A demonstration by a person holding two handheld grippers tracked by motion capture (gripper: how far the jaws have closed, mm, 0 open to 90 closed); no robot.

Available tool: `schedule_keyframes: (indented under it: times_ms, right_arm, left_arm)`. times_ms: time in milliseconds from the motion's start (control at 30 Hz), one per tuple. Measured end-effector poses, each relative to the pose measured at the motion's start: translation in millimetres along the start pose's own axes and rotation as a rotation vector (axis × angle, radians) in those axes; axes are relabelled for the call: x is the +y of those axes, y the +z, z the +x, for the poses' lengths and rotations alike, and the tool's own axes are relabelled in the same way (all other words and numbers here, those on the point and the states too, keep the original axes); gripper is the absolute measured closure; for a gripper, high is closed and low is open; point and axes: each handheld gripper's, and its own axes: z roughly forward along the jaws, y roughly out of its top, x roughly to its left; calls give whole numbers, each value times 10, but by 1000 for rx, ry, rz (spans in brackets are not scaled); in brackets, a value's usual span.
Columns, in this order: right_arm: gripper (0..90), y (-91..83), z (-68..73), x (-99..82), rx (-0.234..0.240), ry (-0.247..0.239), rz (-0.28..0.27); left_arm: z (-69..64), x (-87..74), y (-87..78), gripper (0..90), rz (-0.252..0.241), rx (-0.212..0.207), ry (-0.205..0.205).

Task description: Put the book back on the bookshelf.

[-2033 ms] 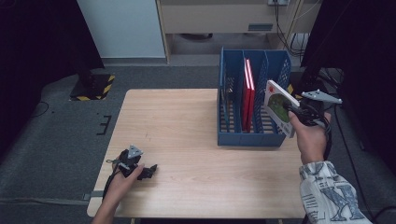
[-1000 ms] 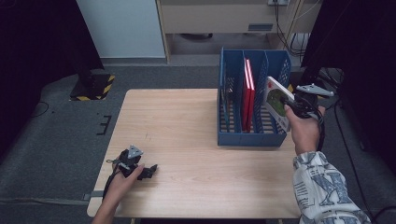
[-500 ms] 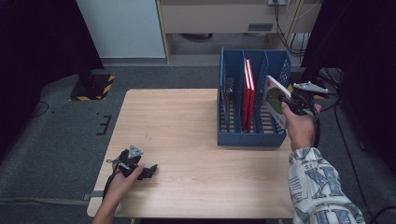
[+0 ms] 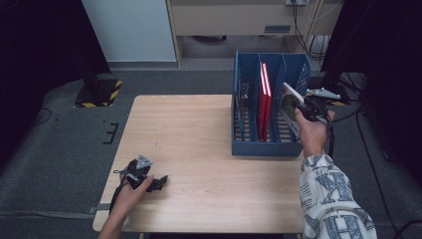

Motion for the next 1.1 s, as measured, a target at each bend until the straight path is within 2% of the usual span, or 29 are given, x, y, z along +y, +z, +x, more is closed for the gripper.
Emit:
schedule_keyframes:
  times_ms: [267,700,933,1000,1100]
  right_arm:
    - [754,162,23,-114,-5,28,8]
    - [754,379,98,-207,-16,26,36]
    - [752,428,111,-296,-21,11,61]
    - [752,423,106,-319,-20,26,60]
    - [749,408,117,-340,-21,23,68]
  left_arm:
    - [1,0,0,0,2,-1,3]
    - [0,3,2,0,2,-3,5]
    - [-4,5,4,0,2,-8,9]
    - [-4,5,3,0,2,-9,11]
    - [-5,5,3,0,2,-9,11]
